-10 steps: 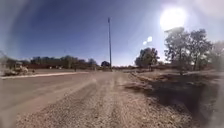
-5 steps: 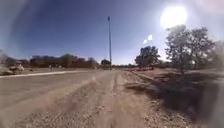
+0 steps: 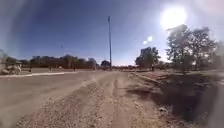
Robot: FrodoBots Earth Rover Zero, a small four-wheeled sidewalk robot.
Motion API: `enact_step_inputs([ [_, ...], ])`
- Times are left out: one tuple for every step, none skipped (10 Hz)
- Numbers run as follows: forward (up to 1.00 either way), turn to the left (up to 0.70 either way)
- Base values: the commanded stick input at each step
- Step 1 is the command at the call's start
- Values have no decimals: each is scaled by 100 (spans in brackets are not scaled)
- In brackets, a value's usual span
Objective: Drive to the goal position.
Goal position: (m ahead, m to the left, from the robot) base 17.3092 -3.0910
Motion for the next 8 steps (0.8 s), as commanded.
enact_step_inputs([
  [70, 0],
  [70, 0],
  [70, 0],
  [70, 0],
  [70, 0],
  [70, 0],
  [70, 0],
  [70, 0],
])
